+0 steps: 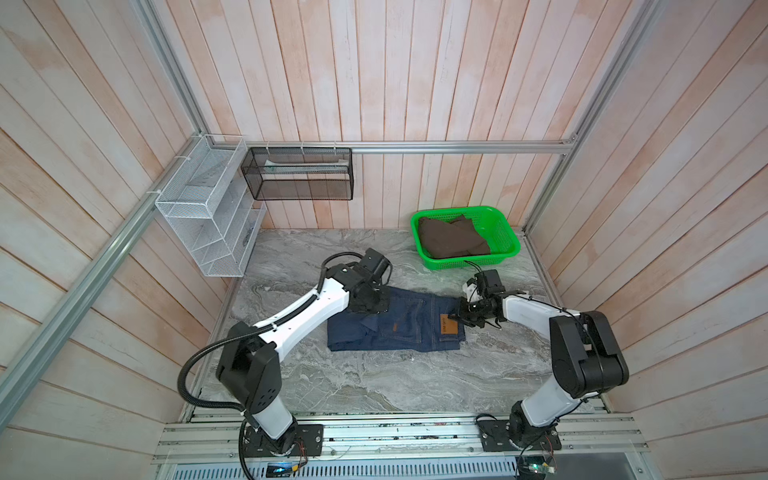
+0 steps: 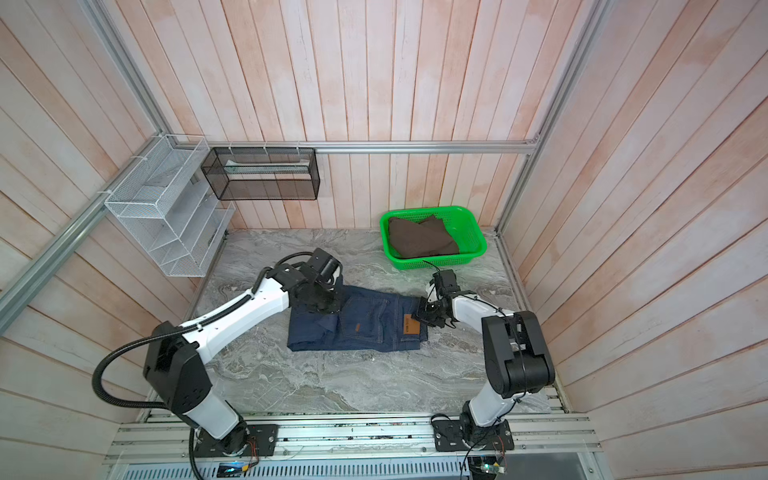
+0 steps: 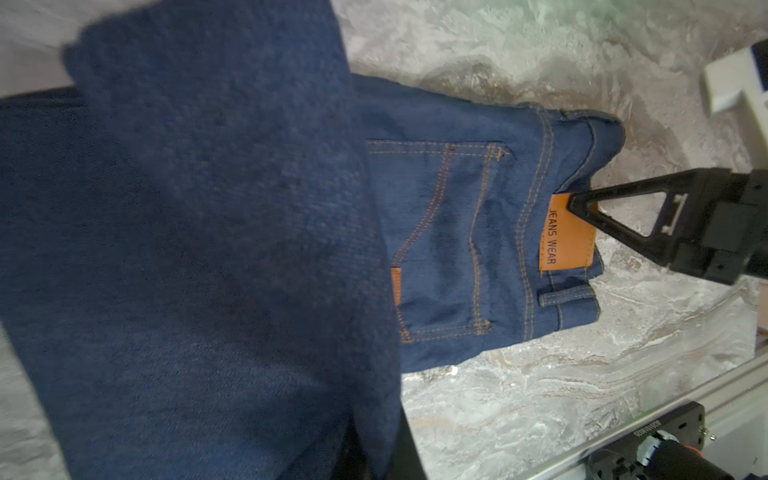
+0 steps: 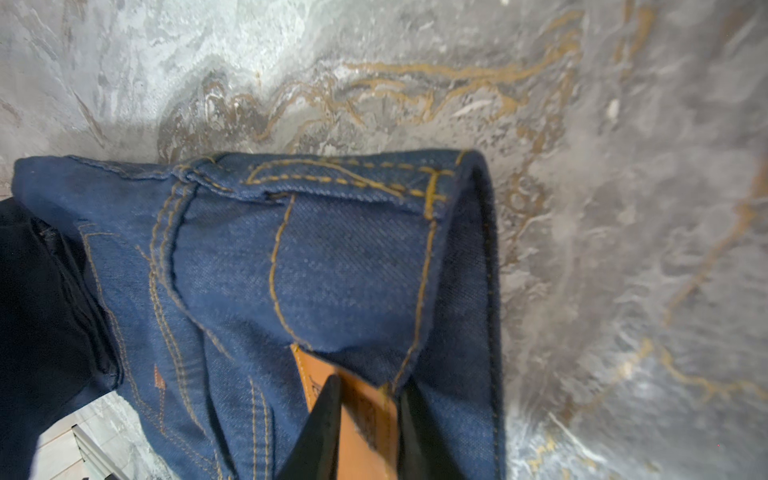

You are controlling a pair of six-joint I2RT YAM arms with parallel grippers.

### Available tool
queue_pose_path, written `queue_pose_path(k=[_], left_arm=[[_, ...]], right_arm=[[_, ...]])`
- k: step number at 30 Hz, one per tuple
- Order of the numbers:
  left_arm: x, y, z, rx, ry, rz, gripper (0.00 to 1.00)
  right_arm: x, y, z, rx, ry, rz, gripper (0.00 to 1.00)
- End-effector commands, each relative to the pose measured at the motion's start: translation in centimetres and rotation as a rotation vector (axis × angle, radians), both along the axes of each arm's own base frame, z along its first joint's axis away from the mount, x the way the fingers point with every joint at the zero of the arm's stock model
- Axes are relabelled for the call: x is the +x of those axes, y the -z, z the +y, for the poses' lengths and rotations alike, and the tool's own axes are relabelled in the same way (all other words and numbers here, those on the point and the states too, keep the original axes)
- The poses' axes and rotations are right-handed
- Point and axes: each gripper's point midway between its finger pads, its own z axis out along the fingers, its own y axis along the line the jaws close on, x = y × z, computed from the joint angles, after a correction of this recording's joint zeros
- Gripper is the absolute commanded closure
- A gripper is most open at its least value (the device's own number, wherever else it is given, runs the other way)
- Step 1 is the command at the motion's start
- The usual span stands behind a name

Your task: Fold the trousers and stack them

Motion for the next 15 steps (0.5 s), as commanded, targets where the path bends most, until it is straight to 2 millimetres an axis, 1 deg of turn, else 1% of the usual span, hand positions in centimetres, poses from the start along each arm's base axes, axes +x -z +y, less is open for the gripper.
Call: queue_pose_path(k=[1, 5, 8, 12, 15], left_arm=[[0.4, -0.6, -4.2, -0.095, -0.002, -0.009, 1.00], [-0.1, 0.5, -7.4, -0.102, 0.034, 0.010, 1.00], [-0.4, 1.4, -9.2, -0.095, 0.054, 0.028, 1.00], [-0.5, 1.3, -11.4, -0.108, 0.078, 0.025, 1.00], [-0.7, 1.5, -12.8, -0.118, 0.085, 0.029, 1.00]], right_arm=[[-0.8, 0.4, 0.6, 0.015, -0.022, 0.025, 0.75], [-0.7, 0.1, 0.1, -0.003, -0.011, 0.016, 0.74], [-0.4, -0.3, -0.4, -0.029, -0.004, 0.002, 0.72], [-0.4, -0.5, -0.8, -0.037, 0.002, -0.001, 0.72], [-0.6, -0.3, -0.9, -0.037, 0.008, 0.008, 0.71]])
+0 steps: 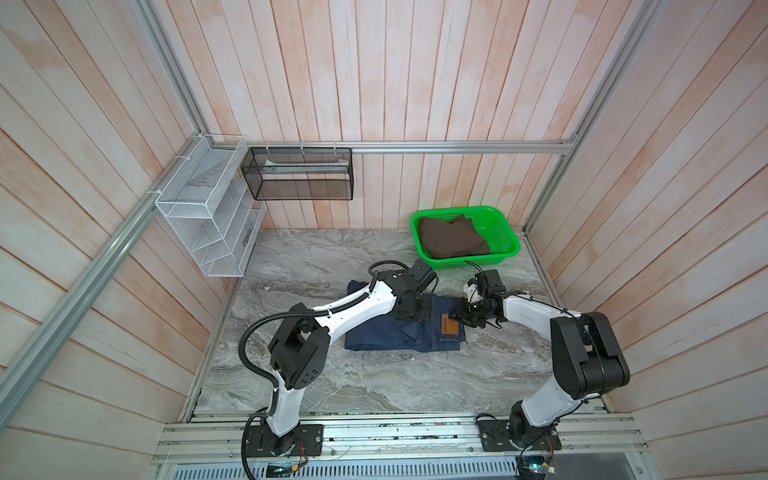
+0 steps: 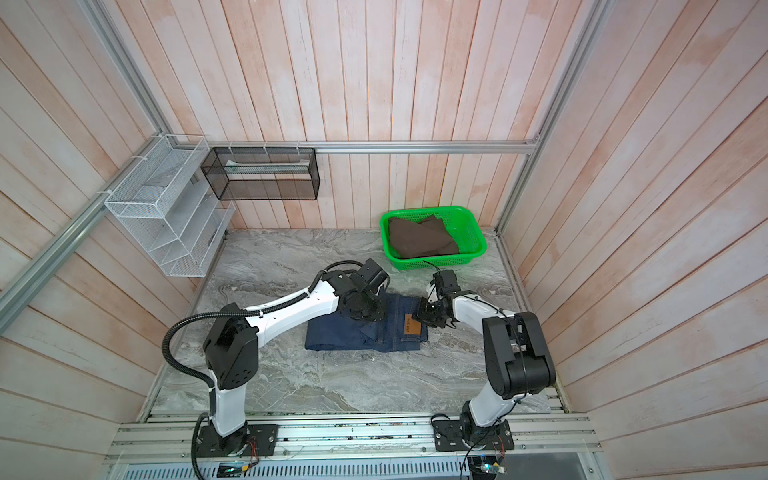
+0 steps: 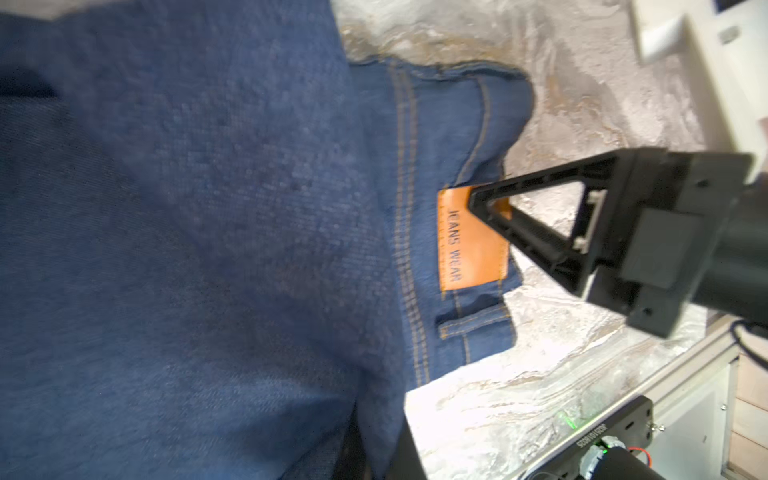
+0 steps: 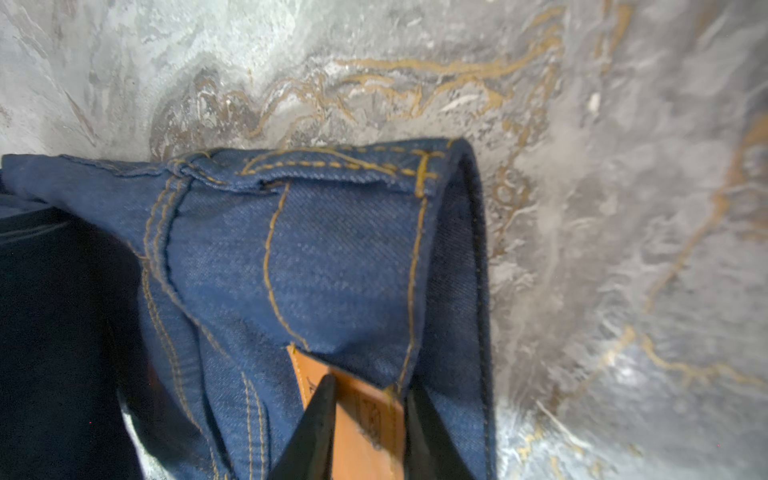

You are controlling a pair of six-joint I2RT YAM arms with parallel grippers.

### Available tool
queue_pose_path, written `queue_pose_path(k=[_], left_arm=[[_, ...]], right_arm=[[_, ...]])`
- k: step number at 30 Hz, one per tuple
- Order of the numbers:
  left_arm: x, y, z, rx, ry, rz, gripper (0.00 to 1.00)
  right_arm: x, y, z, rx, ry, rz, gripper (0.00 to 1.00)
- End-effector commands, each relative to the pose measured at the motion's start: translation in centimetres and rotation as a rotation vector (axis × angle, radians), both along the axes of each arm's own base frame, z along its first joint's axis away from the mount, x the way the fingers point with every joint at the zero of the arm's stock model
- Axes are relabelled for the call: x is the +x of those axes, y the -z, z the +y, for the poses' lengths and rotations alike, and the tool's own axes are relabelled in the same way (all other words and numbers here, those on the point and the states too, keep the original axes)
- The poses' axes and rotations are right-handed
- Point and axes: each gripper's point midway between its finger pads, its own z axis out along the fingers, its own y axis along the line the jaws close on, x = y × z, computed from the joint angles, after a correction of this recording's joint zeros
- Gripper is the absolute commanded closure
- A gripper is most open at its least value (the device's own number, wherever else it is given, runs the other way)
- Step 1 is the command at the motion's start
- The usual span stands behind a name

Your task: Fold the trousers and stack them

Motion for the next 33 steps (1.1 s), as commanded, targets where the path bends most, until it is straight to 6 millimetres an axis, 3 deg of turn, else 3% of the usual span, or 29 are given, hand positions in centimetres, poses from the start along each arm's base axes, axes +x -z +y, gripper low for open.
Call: queue_pose_path(k=[1, 8, 21, 33], left_arm=[[0.1, -0.5, -2.4, -0.050, 0.004, -0.004, 1.00], [-0.3, 1.2, -4.8, -0.050, 0.019, 0.018, 1.00], [0.9, 1.2, -8.0, -0.095, 0.006, 0.016, 1.00], [0.5, 3.1, -9.5, -0.106, 0.032, 0.069, 1.00]], right_arm=[[-0.6, 0.0, -0.5, -0.019, 0.001, 0.010, 0.72], [-0.7, 0.2, -0.4, -0.008, 0.004, 0.018, 0.72], [-0.8, 0.3, -0.3, 0.000, 0.006, 0.026, 0.72], [-0.8, 0.4, -0.3, -0.002, 0.005, 0.027, 0.72]])
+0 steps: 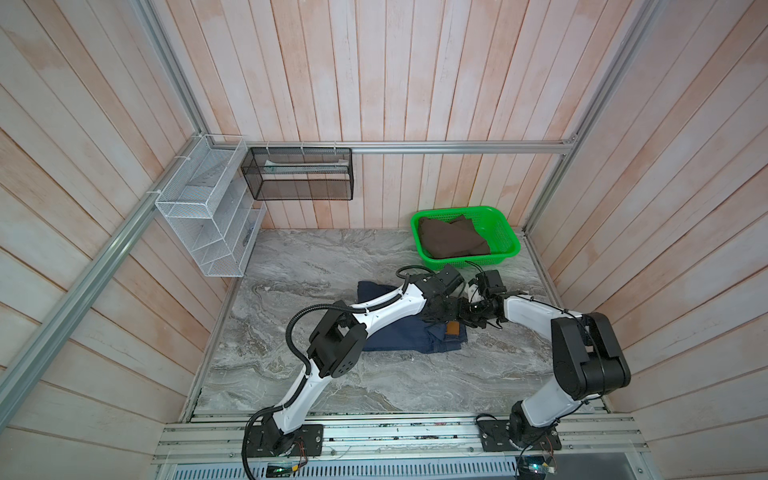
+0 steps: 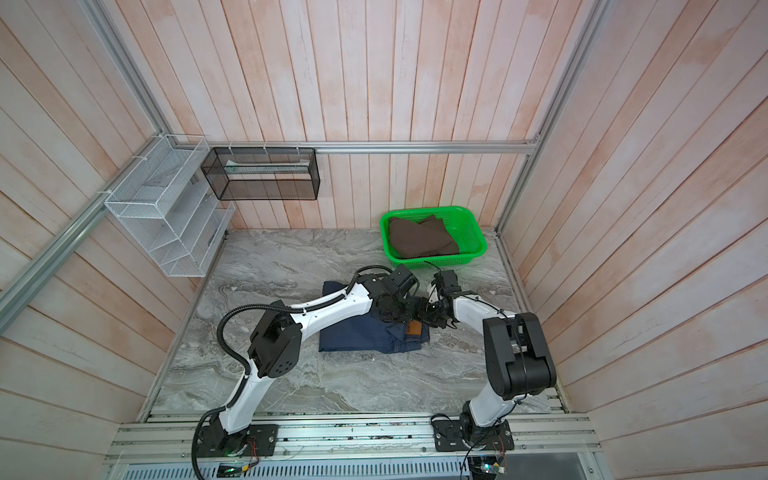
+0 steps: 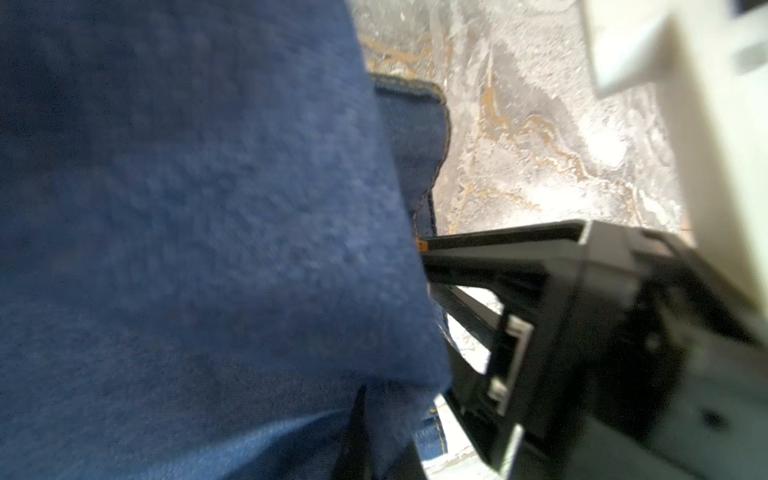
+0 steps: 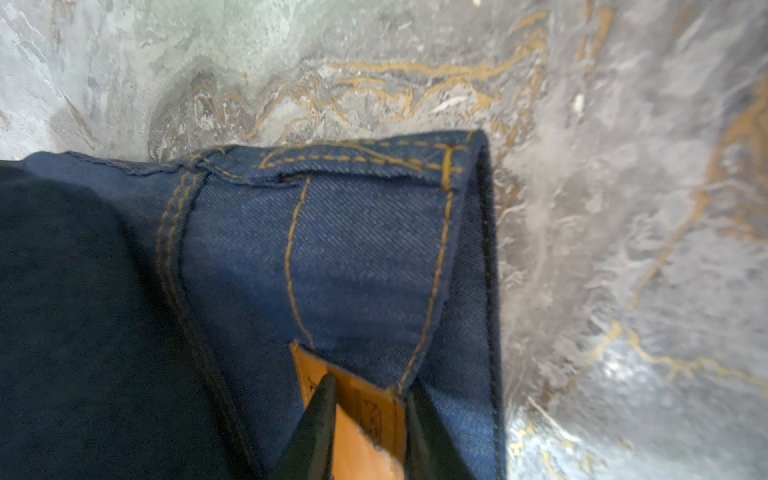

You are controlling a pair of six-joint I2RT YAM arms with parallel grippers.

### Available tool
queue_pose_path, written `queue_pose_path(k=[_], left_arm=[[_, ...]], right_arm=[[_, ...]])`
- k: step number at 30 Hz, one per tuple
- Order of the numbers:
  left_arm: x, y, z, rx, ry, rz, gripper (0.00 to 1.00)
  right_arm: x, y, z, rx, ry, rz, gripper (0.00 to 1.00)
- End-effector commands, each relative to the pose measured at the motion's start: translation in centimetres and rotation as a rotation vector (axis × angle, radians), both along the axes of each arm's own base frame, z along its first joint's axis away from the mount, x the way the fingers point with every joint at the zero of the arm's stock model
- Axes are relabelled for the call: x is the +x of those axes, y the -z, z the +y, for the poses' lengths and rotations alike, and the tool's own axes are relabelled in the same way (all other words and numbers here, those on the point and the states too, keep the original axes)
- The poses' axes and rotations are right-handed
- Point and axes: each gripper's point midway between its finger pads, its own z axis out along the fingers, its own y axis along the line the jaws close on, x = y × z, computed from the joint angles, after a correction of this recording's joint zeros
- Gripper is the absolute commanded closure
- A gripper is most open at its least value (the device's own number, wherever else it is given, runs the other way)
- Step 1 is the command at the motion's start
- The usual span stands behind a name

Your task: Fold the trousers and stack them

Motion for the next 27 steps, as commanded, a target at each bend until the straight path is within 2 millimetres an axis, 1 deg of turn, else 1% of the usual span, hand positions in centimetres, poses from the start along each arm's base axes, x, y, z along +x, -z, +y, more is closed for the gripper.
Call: queue_pose_path(k=[1, 5, 7, 11, 13, 15, 17, 21, 24, 25, 27], left_arm=[[-0.3, -0.7, -1.7, -0.056, 0.021, 0.010, 1.00], [-0.3, -0.6, -1.9, -0.059, 0.021, 0.013, 1.00], [-0.3, -0.5, -1.9, -0.059, 0.022, 0.013, 1.00], [-0.4, -0.2, -1.7, -0.051, 0.024, 0.019, 1.00], [-0.5, -0.1, -1.8, -0.053, 0.027, 0.020, 1.00], [-0.5, 0.0, -1.9, -0.057, 0.028, 0.023, 1.00], [-0.5, 0.0, -2.1, -0.064, 0.030, 0.027, 1.00], [-0.5, 0.1, -2.7, -0.081, 0.035, 0.040, 1.00], [-0.6, 0.2, -3.2, -0.101, 0.044, 0.051, 0.94], [-0.6, 0.2, -3.3, -0.107, 0.045, 0.052, 0.89], [-0.6, -0.2, -3.5, -0.123, 0.048, 0.048, 0.74]], right_arm=[[-0.7, 0.2, -0.2, -0.001, 0.002, 0.020, 0.71], [-0.5, 0.0, -0.2, -0.003, 0.007, 0.016, 0.71], [-0.3, -0.4, -0.5, -0.015, 0.018, 0.009, 0.65], [0.3, -2.2, -1.8, -0.041, 0.063, -0.037, 0.52], [0.6, -3.1, -2.6, -0.056, 0.088, -0.056, 0.49], [0.6, -3.4, -3.4, -0.064, 0.110, -0.063, 0.48], [0.5, -3.2, -4.1, -0.073, 0.125, -0.052, 0.48], [-0.2, -1.6, -4.8, -0.072, 0.138, -0.003, 0.51], [-0.6, -1.0, -4.7, -0.057, 0.144, 0.014, 0.51], [-0.6, -1.0, -4.8, -0.055, 0.147, 0.013, 0.51], [-0.5, -1.1, -4.9, -0.055, 0.154, 0.006, 0.52]])
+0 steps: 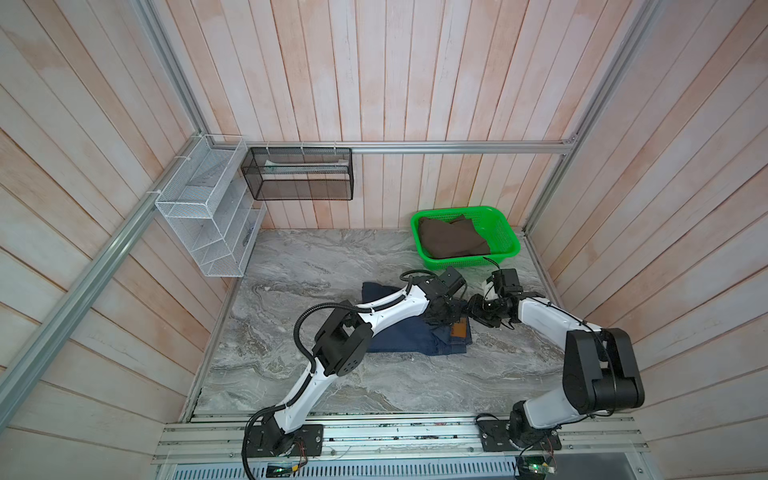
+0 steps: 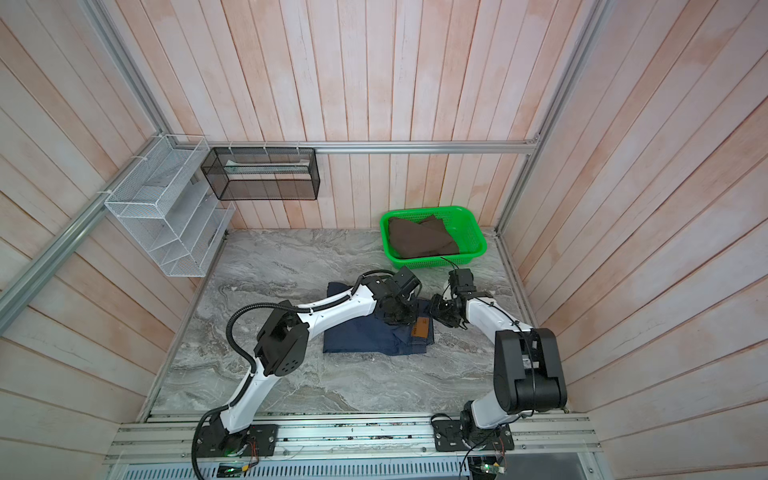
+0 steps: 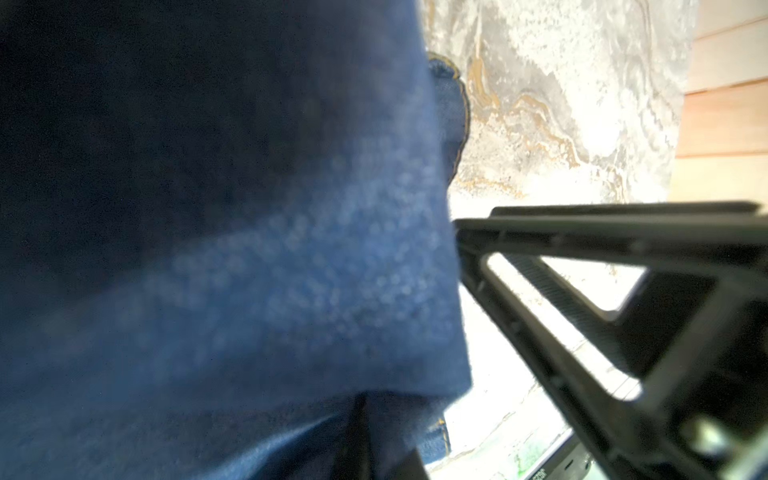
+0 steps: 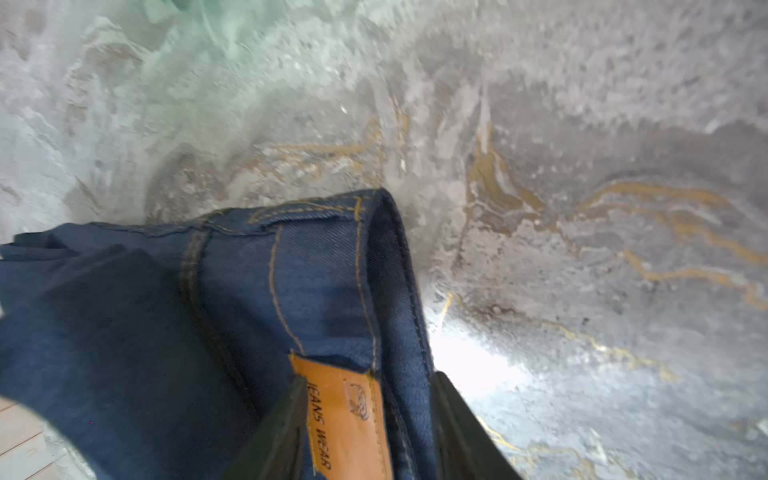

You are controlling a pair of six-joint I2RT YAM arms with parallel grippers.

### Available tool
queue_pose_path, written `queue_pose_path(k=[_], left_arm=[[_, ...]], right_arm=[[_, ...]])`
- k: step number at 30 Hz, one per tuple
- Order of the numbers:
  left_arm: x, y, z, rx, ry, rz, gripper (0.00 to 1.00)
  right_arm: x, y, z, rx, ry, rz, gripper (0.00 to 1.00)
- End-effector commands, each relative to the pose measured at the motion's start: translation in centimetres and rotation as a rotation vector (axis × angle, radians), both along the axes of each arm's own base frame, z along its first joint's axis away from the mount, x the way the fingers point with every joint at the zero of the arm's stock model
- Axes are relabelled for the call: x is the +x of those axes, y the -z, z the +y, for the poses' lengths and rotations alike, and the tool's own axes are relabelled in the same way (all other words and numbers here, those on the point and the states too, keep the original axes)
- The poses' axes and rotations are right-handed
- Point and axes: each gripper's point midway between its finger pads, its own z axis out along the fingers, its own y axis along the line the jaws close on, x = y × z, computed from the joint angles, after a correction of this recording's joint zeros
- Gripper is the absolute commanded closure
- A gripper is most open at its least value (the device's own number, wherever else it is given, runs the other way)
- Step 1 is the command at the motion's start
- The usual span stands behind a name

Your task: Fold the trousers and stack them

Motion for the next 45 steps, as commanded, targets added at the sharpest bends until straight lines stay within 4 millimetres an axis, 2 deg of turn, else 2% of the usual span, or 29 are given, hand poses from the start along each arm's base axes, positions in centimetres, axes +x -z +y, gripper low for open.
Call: queue_pose_path(k=[1, 2, 5, 9, 11, 14, 16, 17, 19, 23, 29, 32, 35, 38, 42, 45], left_arm=[[-0.1, -1.4, -1.9, -0.076, 0.022, -0.008, 0.69], [-1.6, -2.0, -3.0, -0.095, 0.058, -0.016, 0.64], [-1.8, -4.2, -3.7, -0.157, 0.085, -0.053, 0.51], [-2.0, -8.0, -4.1, -0.235, 0.109, -0.113, 0.43], [-1.9, -9.7, -3.7, -0.258, 0.102, -0.154, 0.42], [-1.4, -12.4, -1.8, -0.269, 0.060, -0.225, 0.40], [-1.0, -13.1, -0.1, -0.252, 0.024, -0.250, 0.40], [-1.0, -13.0, 0.8, -0.236, 0.007, -0.258, 0.39], [0.5, -12.7, 3.7, -0.215, -0.055, -0.261, 0.39], [1.0, -11.5, 8.2, -0.180, -0.141, -0.249, 0.39], [0.7, -10.4, 13.3, -0.131, -0.225, -0.243, 0.39], [0.6, -10.2, 14.9, -0.118, -0.252, -0.246, 0.39], [0.6, -9.9, 16.3, -0.104, -0.275, -0.246, 0.39], [0.6, -9.6, 17.6, -0.092, -0.297, -0.244, 0.39], [0.5, -8.8, 18.9, -0.072, -0.315, -0.234, 0.39], [0.5, -8.3, 19.4, -0.058, -0.321, -0.226, 0.39]], right_arm=[[-0.6, 0.5, -0.3, 0.000, 0.018, 0.030, 0.51], [-0.6, 0.2, -0.4, -0.002, 0.021, 0.024, 0.51], [-0.3, -0.5, -0.9, -0.002, 0.043, 0.006, 0.51], [0.1, -2.2, -1.3, -0.011, 0.069, -0.040, 0.49], [0.4, -3.1, -1.4, -0.007, 0.076, -0.067, 0.49], [0.7, -3.9, -0.7, 0.022, 0.060, -0.085, 0.48], [0.8, -3.8, 0.3, 0.027, 0.023, -0.076, 0.48], [0.9, -3.7, 0.9, 0.025, -0.001, -0.072, 0.48], [1.0, -3.6, 2.3, 0.022, -0.050, -0.073, 0.49], [0.9, -2.4, 4.8, 0.024, -0.122, -0.043, 0.49], [0.9, -0.3, 5.0, -0.007, -0.118, 0.001, 0.51], [1.1, -0.3, 5.6, 0.013, -0.139, 0.002, 0.59], [1.6, -2.2, 6.9, 0.055, -0.183, -0.048, 0.89], [1.8, -5.1, 7.6, 0.081, -0.204, -0.112, 1.00], [1.5, -8.0, 6.8, 0.082, -0.168, -0.170, 1.00], [1.1, -8.9, 6.0, 0.086, -0.140, -0.182, 1.00]])
